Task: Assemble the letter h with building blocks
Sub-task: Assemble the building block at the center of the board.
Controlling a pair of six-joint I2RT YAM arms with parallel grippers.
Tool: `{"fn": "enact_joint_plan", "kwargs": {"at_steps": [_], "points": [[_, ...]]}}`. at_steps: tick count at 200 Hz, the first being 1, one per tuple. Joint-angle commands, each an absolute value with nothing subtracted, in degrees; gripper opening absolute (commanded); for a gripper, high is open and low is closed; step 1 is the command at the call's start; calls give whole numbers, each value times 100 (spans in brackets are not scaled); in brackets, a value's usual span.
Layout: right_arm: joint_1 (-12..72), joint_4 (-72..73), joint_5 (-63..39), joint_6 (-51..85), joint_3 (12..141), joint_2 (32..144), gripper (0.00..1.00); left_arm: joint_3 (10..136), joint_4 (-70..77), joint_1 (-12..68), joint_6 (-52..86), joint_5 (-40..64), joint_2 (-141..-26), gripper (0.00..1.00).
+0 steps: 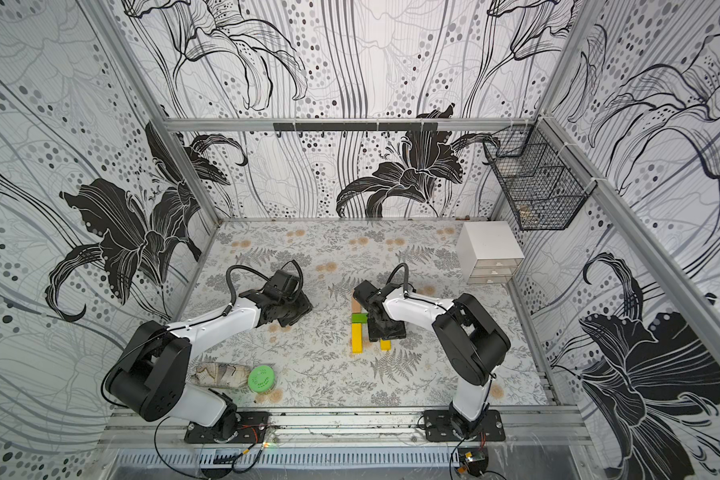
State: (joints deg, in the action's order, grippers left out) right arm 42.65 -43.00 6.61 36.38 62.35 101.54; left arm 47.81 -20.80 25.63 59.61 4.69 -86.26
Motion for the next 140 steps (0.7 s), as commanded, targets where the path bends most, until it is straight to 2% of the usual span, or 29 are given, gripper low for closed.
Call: {"fn": "enact_joint_plan", "kwargs": {"at_steps": [1,20,77,106,140], "points": [[4236,-4349,694,3652,6114,10195,63,4763,-2074,2574,5924,360,-8602,42],[4228,-4347,703,3643,6114,10210,59,4748,-2072,2575,5924,356,-8583,42],[4219,-4396,773,3668,6156,10220,60,4737,-2074,2568,5924,360,-8585,42],[4220,-4359,742,3530,6209,10156,62,4736,-2090,2570,5924,352,-8553,41],[4219,-4318,789,3249,6294,9618,70,4768,-2135,2572,5913,335,-8533,42]]}}
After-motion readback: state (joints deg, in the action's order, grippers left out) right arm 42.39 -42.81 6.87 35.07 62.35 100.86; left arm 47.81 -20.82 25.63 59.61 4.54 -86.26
